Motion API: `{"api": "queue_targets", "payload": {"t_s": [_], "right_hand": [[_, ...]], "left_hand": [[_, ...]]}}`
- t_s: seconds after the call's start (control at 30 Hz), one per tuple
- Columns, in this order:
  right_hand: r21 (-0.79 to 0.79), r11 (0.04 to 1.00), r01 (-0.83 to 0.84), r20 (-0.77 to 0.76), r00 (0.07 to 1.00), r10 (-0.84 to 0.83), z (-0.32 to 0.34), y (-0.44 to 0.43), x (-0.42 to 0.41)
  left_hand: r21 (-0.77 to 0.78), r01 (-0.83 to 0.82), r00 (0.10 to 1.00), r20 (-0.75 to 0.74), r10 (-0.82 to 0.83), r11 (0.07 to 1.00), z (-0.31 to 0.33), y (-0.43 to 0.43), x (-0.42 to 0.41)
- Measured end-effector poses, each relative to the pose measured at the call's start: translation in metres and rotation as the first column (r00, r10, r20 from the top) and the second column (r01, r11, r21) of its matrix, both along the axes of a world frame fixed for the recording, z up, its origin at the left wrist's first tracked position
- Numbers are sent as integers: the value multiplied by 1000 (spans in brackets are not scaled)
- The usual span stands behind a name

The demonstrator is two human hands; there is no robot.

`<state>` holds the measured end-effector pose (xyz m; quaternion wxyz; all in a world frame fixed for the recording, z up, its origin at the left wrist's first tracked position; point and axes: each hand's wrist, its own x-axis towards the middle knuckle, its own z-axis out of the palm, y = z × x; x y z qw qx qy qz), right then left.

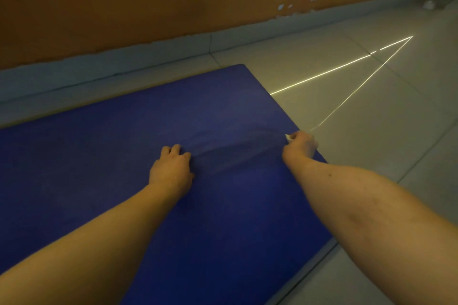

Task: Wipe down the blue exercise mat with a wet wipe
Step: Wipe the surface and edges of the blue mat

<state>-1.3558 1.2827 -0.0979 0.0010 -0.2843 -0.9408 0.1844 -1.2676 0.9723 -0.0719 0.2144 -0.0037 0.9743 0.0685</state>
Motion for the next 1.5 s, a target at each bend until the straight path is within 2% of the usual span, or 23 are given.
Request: {"api": "queue_targets", "payload": {"t_s": [0.13,0.2,0.27,0.33,0.4,0.47,0.5,0.53,0.6,0.67,0.7,0.77,0.83,0.9,1.0,1.07,1.1,1.17,1.23,1.3,1.37,1.43,1.5], "right_hand": [[-36,998,55,20,998,-54,3,-54,24],[-116,993,-33,8,999,34,1,-95,40],[-178,961,-213,-41,977,209,-2,-135,62],[-217,878,-427,-84,904,419,-6,-167,83],[-235,751,-618,-74,781,620,-9,-177,97],[-176,666,-724,-53,683,728,-7,-162,99],[-149,656,-740,-44,668,743,-7,-146,101],[-110,666,-738,-34,672,740,-4,-131,97],[-9,780,-626,6,780,626,-2,-83,92],[57,946,-318,41,948,316,0,-30,87],[89,987,-130,85,989,123,2,-9,87],[152,983,101,150,981,-124,7,3,88],[106,984,140,142,978,-155,12,-22,86],[17,995,101,143,984,-102,12,-61,84],[-150,979,-140,115,981,158,6,-137,94],[-213,901,-378,69,914,400,6,-189,111],[-240,823,-515,41,841,539,8,-211,122],[-256,590,-766,-40,618,785,9,-240,142],[-257,383,-887,-64,411,909,5,-248,148],[-279,308,-910,-49,333,942,0,-236,135],[-286,397,-872,-84,435,896,-4,-219,112],[-154,609,-778,-98,626,774,-7,-191,80],[-96,827,-554,-12,832,555,-10,-167,50]], "left_hand": [[-27,-28,1000,8,28,999,1,-14,16],[-32,-38,999,28,39,999,2,-17,24],[-38,-37,998,44,39,999,3,-19,32],[-37,-53,997,58,55,998,4,-22,38],[-38,-72,995,72,75,997,6,-27,46],[-39,-66,994,86,69,997,8,-30,52],[-40,-62,994,89,66,997,9,-29,58],[-43,-65,995,79,68,997,8,-32,61],[-49,-52,996,75,55,997,7,-35,70],[-52,-45,996,77,49,998,5,-39,77],[-52,-47,996,77,51,998,5,-42,80],[-52,-51,996,70,54,997,6,-45,82],[-55,-51,997,60,54,997,7,-43,82],[-52,-64,996,64,67,997,8,-41,82],[-46,-93,991,93,97,995,11,-40,81],[-52,-119,987,101,124,991,13,-43,80],[-58,-129,986,96,134,990,14,-44,80],[-66,-145,985,81,150,987,15,-50,80],[-86,-164,982,82,171,983,16,-57,81],[-112,-179,978,91,190,977,18,-66,81],[-123,-195,974,93,207,973,21,-75,83],[-135,-215,970,81,227,967,20,-83,85],[-158,-252,963,54,263,955,18,-91,88]]}}
